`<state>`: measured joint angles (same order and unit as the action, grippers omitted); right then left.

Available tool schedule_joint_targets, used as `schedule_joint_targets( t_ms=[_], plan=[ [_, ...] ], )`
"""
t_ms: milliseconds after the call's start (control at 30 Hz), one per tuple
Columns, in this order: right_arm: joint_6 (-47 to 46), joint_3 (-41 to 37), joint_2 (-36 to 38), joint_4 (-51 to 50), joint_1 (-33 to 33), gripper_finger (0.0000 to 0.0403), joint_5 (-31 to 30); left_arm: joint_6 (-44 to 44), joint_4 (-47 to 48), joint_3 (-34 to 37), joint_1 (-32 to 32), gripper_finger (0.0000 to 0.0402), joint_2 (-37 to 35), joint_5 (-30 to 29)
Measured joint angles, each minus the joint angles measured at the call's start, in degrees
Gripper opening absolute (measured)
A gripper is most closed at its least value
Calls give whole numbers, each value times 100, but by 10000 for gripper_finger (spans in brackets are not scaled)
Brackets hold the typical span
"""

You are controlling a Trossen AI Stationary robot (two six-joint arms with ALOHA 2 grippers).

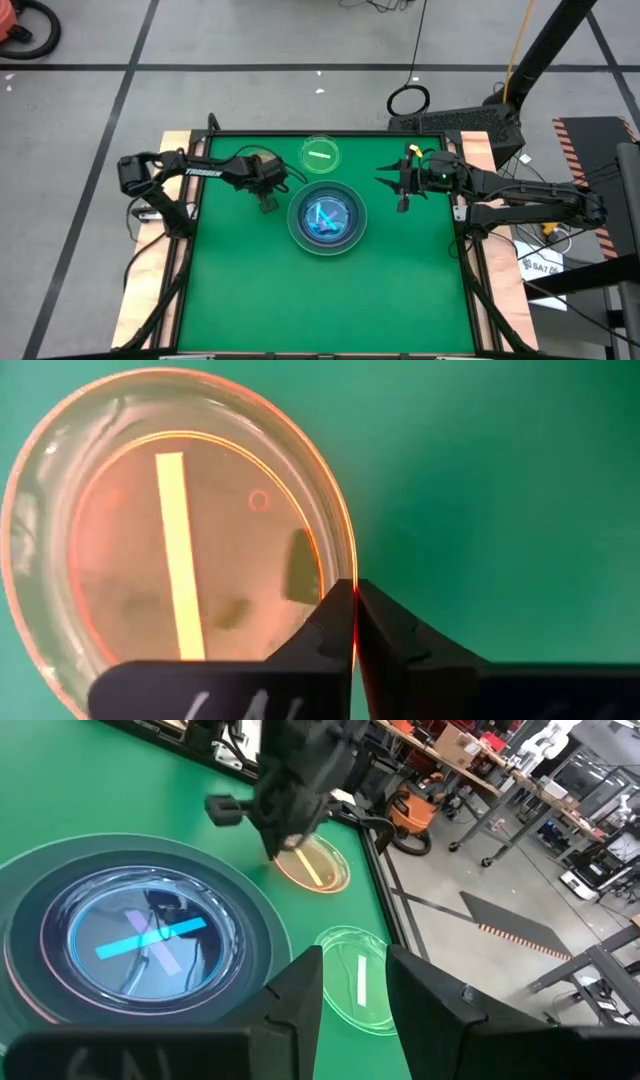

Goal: Stack plastic plates
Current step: Stack the orange plate on top of the blue plate

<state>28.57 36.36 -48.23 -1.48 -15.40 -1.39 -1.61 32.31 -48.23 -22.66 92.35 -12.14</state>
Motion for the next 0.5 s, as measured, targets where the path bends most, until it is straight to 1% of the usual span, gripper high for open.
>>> schedule_joint_targets(
  t_ms=[67,133,267,367,433,500],
  plan=[
    [-30,0,0,0,0,105,0,123,170,0,168,5,-172,-21],
    [-68,0,0,28,0,105,-2,318,358,0,383,5,-404,-185],
    [-67,0,0,165,0,105,-1,880,445,0,938,4,-1047,-359],
    [-67,0,0,257,0,105,0,1291,100,0,1478,3,-1474,-561],
    [-76,0,-1,316,2,105,0,1452,-306,-1,1895,3,-1655,-767],
    [-84,0,0,344,2,105,0,1510,-827,-2,2295,3,-1742,-808]
  ],
)
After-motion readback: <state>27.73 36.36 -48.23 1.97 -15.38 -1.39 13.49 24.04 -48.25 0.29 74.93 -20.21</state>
